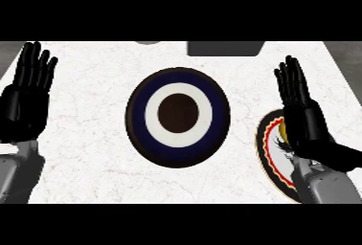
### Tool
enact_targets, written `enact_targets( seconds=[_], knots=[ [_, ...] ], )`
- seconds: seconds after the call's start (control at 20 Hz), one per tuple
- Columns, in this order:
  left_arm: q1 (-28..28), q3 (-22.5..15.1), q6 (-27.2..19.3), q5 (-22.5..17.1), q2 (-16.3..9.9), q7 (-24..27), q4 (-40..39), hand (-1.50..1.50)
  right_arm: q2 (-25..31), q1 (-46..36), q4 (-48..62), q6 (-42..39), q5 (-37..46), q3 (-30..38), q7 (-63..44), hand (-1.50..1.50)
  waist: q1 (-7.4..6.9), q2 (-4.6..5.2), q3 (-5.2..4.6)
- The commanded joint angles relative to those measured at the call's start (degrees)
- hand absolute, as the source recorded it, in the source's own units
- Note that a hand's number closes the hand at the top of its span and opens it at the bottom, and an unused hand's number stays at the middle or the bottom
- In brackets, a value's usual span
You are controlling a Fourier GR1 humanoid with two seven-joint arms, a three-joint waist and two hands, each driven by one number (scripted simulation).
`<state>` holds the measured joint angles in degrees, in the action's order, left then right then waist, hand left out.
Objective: Pick the lemon from the plate and place it in the plate
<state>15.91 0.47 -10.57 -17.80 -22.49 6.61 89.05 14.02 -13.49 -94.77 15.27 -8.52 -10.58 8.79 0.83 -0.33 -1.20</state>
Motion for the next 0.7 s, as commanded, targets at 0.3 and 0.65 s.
enact_targets(
  seconds=[0.3, 0.65],
  knots=[
    [-1.32, -3.90, 3.69, 3.59, -4.39, -5.06, -1.63, 0.00, 18.81, -6.22, -0.98, -17.02, 10.58, -3.95, 1.86, 1.50, 0.97, -0.57, -0.05],
    [0.16, -4.21, 4.88, 3.98, -4.85, -8.39, -0.92, 0.00, 1.80, 9.00, 7.79, -17.10, -3.15, -5.73, 16.30, -1.50, -0.52, 0.53, 1.36]
  ],
)
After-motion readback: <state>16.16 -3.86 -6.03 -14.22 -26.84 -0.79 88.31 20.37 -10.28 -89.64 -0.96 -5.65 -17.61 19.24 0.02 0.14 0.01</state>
